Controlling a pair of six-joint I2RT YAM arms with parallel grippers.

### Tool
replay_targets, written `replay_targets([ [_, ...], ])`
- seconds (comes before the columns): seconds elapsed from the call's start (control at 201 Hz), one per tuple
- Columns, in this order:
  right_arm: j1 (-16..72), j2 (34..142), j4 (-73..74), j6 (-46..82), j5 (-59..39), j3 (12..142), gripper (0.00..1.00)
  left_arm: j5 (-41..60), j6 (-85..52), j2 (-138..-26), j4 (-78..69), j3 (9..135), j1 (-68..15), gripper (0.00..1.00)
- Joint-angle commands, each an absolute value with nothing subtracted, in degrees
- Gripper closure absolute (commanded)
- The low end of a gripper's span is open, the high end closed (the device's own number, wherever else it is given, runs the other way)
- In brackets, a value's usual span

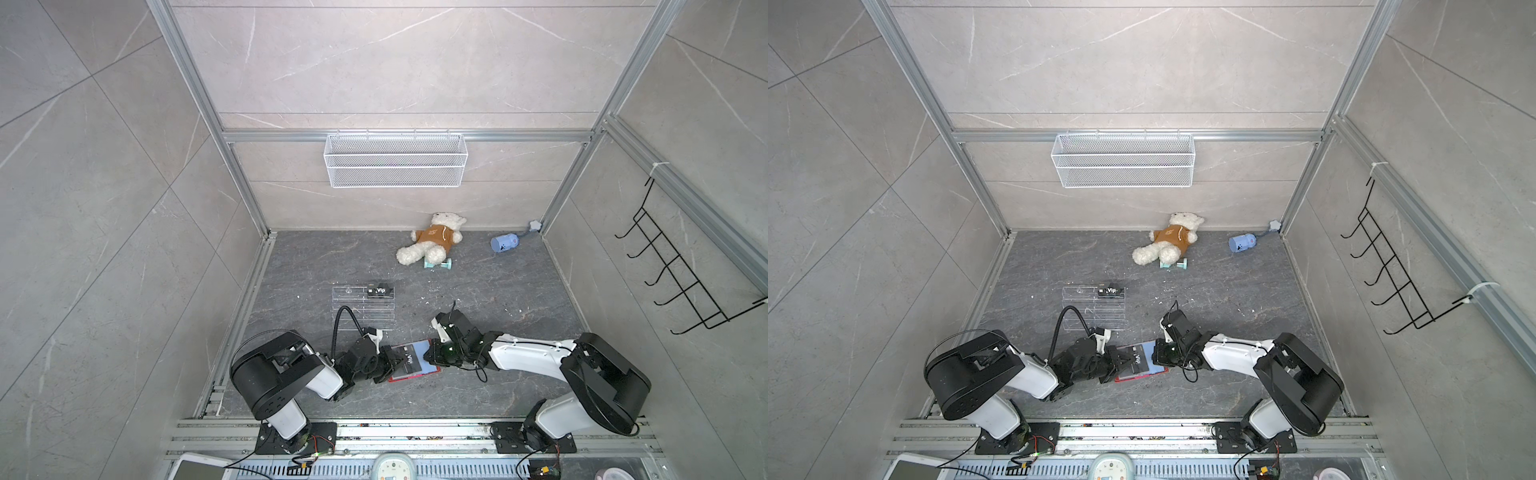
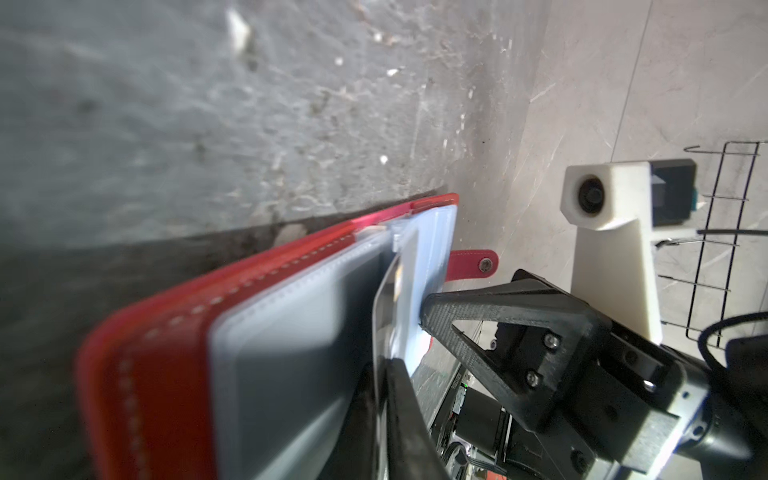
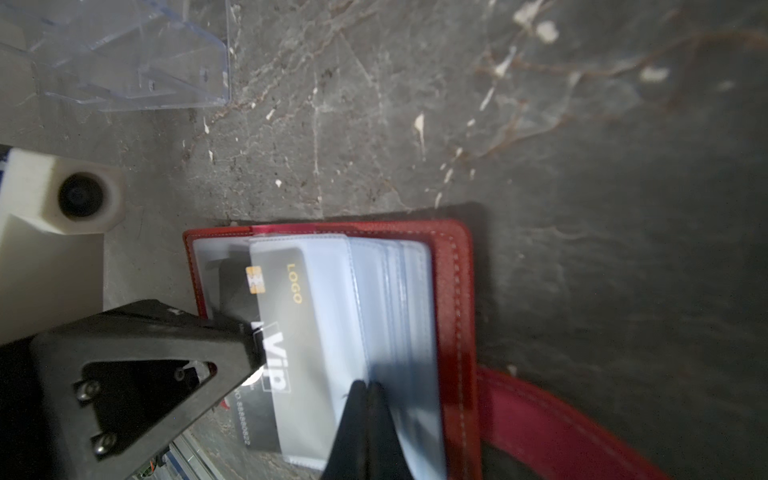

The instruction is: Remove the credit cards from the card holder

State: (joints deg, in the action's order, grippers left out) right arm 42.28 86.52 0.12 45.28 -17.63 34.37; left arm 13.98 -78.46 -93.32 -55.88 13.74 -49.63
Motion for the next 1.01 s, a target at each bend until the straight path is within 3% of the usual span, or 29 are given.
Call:
replay_targets([
  [0.0, 42.2, 86.5, -2.1, 45.4, -17.2, 32.7, 1.00, 11.5, -78.2, -91.6, -52.7, 12.6, -49.9, 0.97],
  [0.189, 42.3, 84.4, -2.6, 46.1, -16.8, 32.7, 0.97, 6.0, -79.5, -81.6, -46.7, 9.1, -49.8, 1.00],
  [0.518, 42.3, 79.8, -5.1, 46.5, -16.6, 35.3, 0.88, -1.1, -75.7, -54.6, -16.4, 13.5, -49.9, 1.00],
  [0.677, 42.2, 77.7, -7.9, 45.8, -15.3, 37.7, 0.82, -2.1, -75.8, -46.9, -11.2, 14.9, -49.8, 1.00],
  [0.796, 42.2, 76.0, -10.1, 45.3, -13.6, 38.9, 0.73, -2.2, -76.4, -44.8, -10.9, 15.5, -49.8, 1.00],
  [1.005, 42.0, 70.7, -10.6, 46.1, -10.7, 38.3, 0.47, -3.7, -77.0, -44.1, -15.3, 16.1, -49.9, 1.00],
])
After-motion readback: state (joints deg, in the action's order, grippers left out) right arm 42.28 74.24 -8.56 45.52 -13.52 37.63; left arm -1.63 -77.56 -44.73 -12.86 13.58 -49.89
